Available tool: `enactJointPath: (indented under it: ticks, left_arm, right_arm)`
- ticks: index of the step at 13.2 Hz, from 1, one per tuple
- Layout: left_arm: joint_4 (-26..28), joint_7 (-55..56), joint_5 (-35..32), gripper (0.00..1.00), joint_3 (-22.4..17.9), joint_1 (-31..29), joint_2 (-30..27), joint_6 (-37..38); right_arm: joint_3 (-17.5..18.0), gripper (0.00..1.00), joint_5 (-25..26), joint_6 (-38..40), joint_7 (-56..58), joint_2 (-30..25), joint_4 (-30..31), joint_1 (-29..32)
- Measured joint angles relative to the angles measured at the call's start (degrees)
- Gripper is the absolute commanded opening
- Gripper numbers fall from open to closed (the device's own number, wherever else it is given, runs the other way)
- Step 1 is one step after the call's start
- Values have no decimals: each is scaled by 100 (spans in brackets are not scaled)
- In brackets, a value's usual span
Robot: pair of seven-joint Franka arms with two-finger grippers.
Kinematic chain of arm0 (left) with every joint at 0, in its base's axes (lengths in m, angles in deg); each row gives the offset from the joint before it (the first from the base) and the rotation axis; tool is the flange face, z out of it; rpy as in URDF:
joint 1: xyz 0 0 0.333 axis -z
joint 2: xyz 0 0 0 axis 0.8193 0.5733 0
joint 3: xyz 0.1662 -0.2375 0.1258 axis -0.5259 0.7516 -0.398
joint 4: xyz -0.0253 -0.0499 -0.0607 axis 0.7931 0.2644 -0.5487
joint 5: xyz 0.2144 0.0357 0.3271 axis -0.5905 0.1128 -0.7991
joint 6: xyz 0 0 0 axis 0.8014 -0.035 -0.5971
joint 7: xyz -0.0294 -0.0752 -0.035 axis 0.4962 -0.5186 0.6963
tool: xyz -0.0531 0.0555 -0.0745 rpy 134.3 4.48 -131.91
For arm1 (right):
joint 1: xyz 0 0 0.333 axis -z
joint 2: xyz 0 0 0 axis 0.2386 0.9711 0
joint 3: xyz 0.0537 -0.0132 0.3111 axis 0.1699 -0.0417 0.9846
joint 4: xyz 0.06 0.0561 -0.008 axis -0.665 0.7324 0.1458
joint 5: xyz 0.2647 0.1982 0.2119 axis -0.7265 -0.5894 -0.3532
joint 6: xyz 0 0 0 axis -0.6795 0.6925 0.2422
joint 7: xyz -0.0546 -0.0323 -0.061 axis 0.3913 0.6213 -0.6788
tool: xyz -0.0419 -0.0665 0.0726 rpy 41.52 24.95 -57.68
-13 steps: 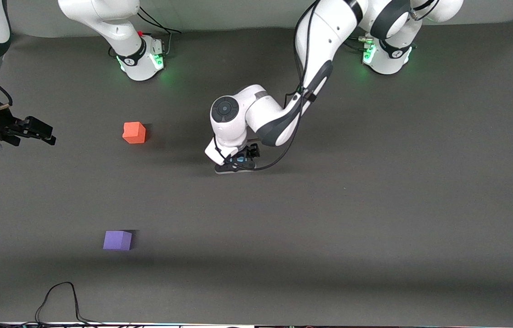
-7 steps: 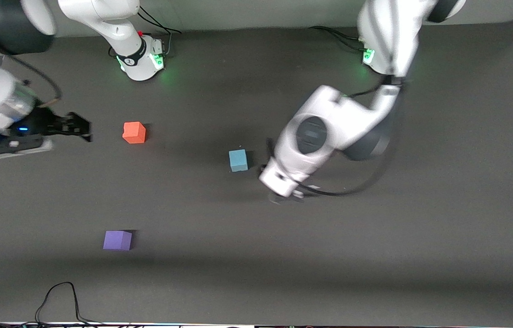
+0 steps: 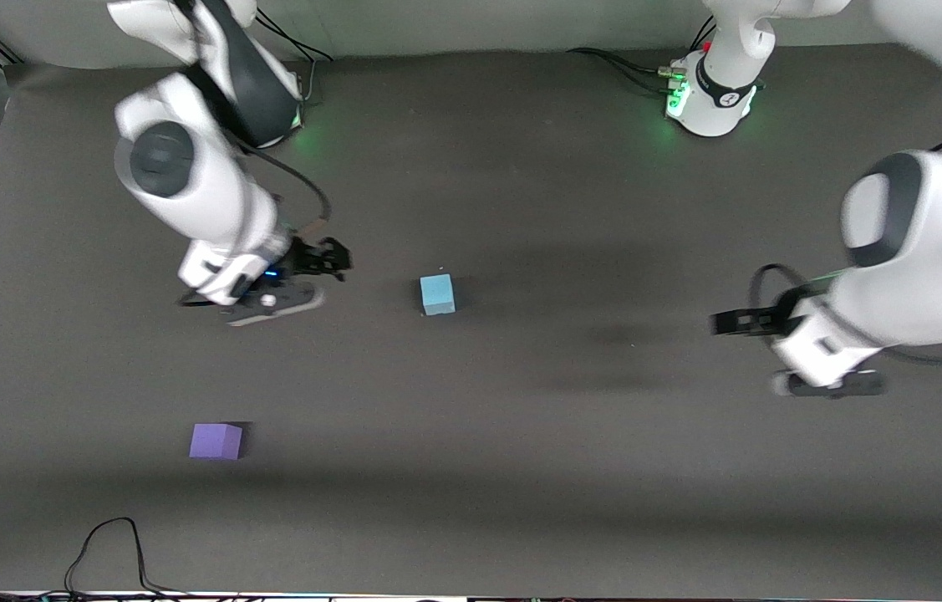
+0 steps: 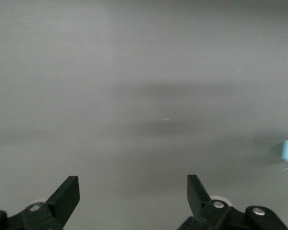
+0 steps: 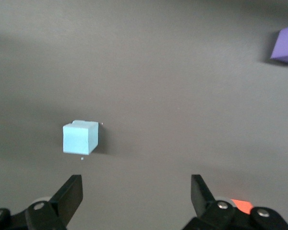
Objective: Place blue block between orange and purple blocks
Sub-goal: 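Close the right gripper around the blue cube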
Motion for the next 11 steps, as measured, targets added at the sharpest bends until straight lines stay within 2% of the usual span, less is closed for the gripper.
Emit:
enactJointPath:
  ticks: [3,6,9,11]
  left_arm:
    - [476,-629,-225,100,2,-498,-632,37]
    - [561,-701,-315,100,7,-594,-1205,448]
    - [562,-700,-421,100,19,-593,-1620,649]
    - [551,-700,-471,100,25,-590,-1660,654]
  right_arm:
    - [660,100,564,-928,-1349,652,423,-53]
    - [720,100,791,-2123,-1887,921,1233,-145]
    - [810,100,2143,-2598,-3195,1427,1435,-335]
    - [872,100,2877,-2949,-3919,1896,1439,-381]
